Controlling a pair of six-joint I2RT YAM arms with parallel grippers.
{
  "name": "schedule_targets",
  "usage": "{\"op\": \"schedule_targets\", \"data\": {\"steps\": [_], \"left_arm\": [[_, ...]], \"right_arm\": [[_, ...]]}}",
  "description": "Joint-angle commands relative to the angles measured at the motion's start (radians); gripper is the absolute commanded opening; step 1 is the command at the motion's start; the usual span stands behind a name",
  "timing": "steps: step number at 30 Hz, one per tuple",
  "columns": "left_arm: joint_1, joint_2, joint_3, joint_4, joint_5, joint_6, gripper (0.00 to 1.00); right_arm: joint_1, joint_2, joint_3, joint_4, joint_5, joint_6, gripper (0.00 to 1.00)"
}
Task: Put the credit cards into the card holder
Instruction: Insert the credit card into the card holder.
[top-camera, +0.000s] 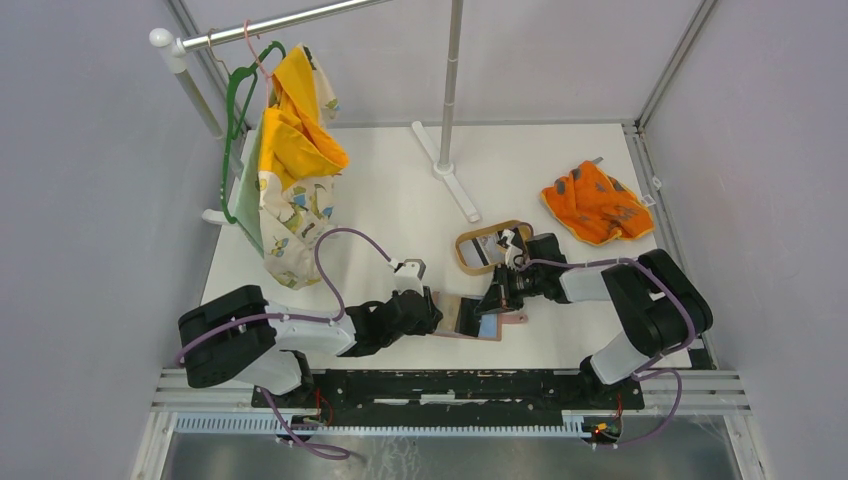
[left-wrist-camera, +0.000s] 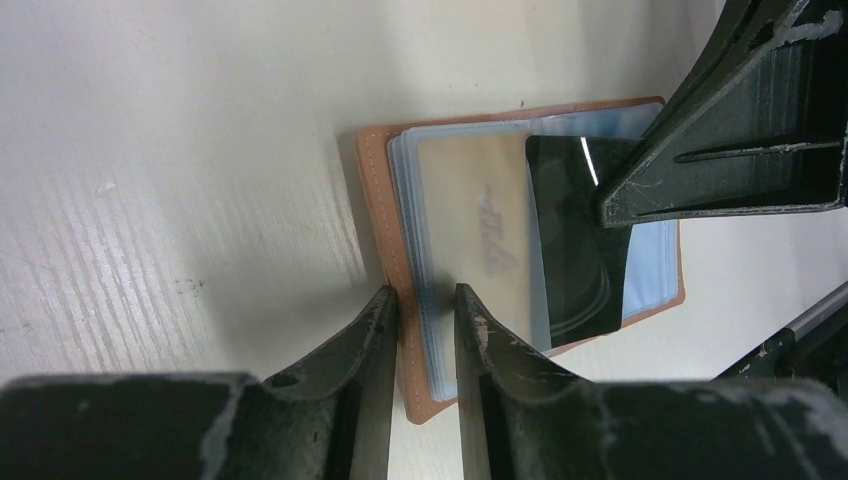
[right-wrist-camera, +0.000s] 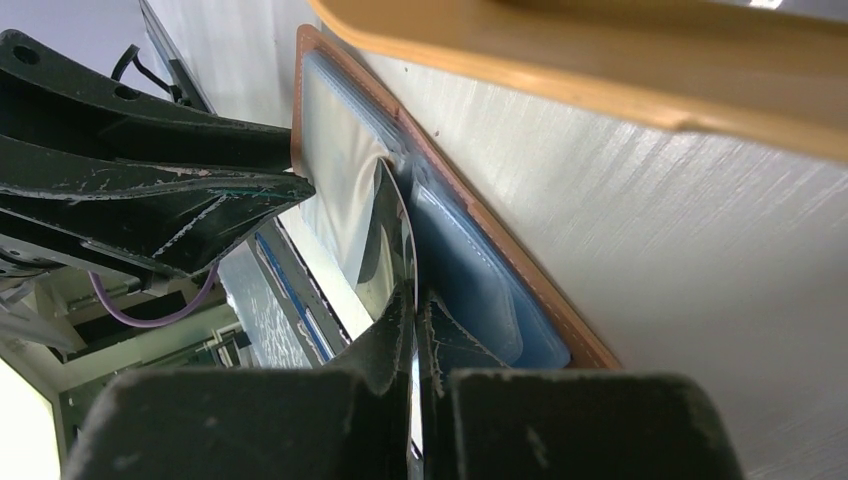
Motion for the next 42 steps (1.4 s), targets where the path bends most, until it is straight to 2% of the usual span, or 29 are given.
{"op": "schedule_targets", "data": {"steps": [1,19,42], "left_arm": [[-0.006,0.04,-0.004,-0.033,0.01,0.032,0.31],[-0.006,0.035,-0.004,-0.065,-0.021,0.018,0.31],[-0.005,0.042,0.005,-0.037,0.004,0.047,0.3]], "right_arm": [[0.02,0.015,0.004,-0.072,0.147,-0.043,0.0],[-0.018,-0.068,-0.014,-0.139,0.237,-0.05,0.0],[0.052,0.008,0.026,-0.147,0.208,-0.051,0.0]]}}
